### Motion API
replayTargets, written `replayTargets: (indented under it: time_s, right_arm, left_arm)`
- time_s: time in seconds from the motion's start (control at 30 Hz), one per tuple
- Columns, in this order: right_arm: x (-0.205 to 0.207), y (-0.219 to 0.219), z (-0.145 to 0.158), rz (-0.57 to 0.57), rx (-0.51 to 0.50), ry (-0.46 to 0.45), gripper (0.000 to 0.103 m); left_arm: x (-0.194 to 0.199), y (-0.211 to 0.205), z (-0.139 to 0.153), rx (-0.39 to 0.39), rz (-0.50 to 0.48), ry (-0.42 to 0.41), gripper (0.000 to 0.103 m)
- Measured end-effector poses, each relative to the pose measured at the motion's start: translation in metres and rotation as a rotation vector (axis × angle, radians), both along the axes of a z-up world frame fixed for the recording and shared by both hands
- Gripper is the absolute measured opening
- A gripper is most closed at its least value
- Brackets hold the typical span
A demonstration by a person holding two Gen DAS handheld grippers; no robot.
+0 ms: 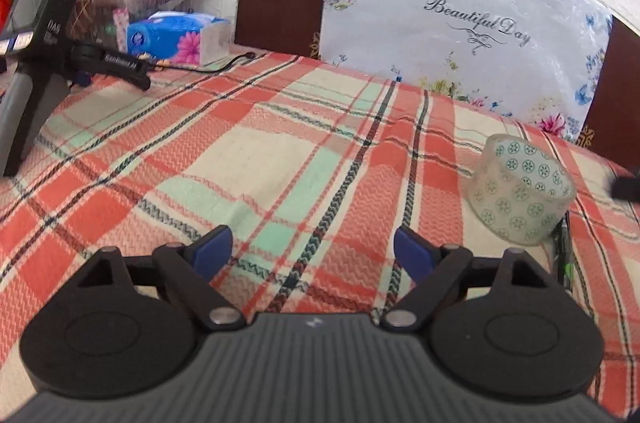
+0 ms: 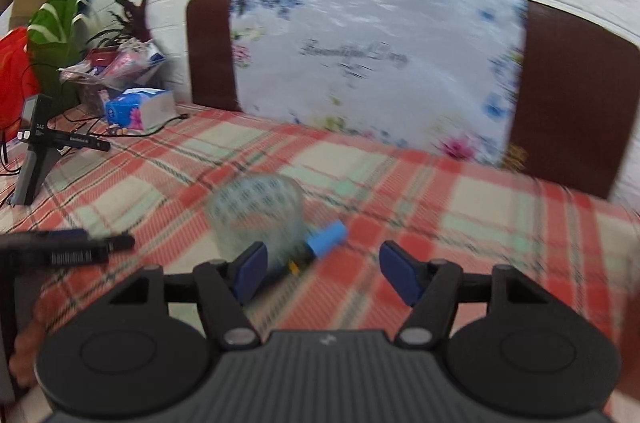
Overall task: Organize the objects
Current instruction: 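Move both grippers to the clear tape roll beside the marker, then close both grippers on the clear tape roll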
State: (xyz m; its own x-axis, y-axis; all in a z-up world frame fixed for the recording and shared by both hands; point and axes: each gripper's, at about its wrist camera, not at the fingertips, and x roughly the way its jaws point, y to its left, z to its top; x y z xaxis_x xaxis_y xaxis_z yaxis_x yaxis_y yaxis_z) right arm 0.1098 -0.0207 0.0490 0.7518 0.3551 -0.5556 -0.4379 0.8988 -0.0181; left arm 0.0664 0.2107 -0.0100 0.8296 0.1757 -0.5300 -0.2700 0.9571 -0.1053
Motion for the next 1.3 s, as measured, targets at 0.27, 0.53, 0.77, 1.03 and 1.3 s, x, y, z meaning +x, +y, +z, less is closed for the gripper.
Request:
replayTargets:
  time_s: [0.27,0.53,0.77,1.03,1.3]
  right_arm:
    - [0.067,0.079,-0.04,-0.01,-0.2,0.034,0.015]
    - [0.006,0.01,0.018,-0.07,0.018,-0.024,0.012]
    - [-0.068,-0.113,0.0,-0.294,-0.026,0.135,0.016]
    - [-0.127,-0.151,-0.007,-0.263,-0.001,0.057,0.073]
    - [-0.116,-0.117,-0.04,-0.129,-0.134,0.045,0.087]
  left_arm:
    - [-0.003,0.012,-0.007,-0.085,-0.011,-0.05,0.087]
    - [-0.004,0.014,-0.006,-0.109,-0.016,-0.064,0.087]
    - [-0.008,-0.023,0.013,-0.115,-0.185,-0.036,0.082]
    - [-0.015,-0.184,0.061,-0.101,-0.753,0.063,0.076]
    - [0.011,-0.234,0.02,0.012,-0.77,0.362,0.046]
